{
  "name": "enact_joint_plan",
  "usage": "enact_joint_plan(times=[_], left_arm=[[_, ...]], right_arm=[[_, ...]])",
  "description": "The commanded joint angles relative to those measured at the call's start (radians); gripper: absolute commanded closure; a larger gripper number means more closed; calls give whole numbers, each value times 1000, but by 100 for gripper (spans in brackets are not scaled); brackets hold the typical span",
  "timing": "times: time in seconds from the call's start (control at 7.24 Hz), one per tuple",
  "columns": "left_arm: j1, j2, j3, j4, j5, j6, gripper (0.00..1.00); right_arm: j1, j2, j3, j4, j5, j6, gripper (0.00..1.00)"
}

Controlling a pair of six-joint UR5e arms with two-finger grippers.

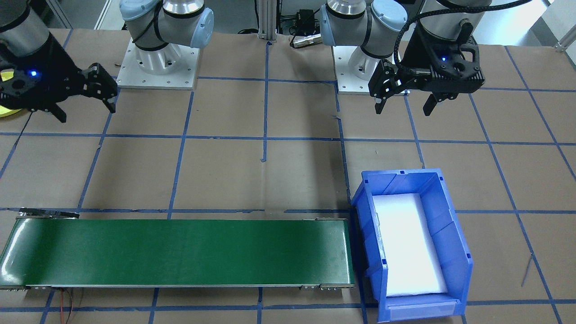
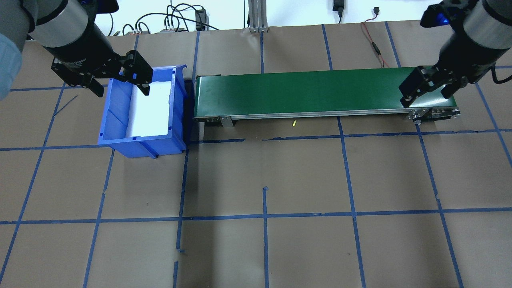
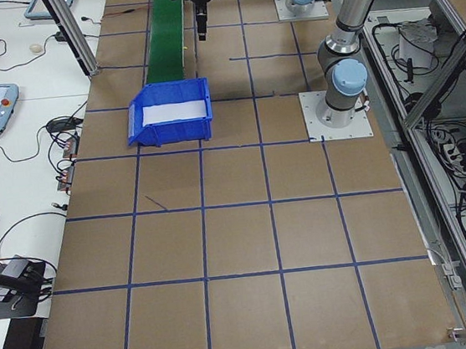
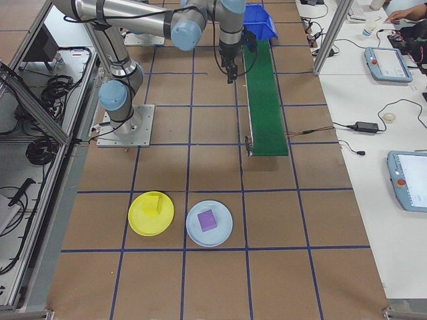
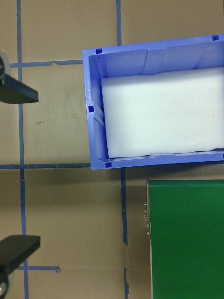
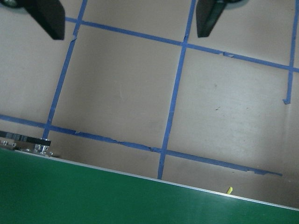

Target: Move block left to right into plate

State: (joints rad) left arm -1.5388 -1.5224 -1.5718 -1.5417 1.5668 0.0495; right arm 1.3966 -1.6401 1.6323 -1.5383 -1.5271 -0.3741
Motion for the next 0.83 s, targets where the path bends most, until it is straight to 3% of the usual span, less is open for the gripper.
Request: enact_joint_plan(times=[0.0,0.69], left_arm=[[0,-1,1,0,-1,0,0],[0,1,1,0,1,0,0]], right_arm=[[161,5,-68,69,-34,173,0],[183,8,-60,64,-28,198,0]])
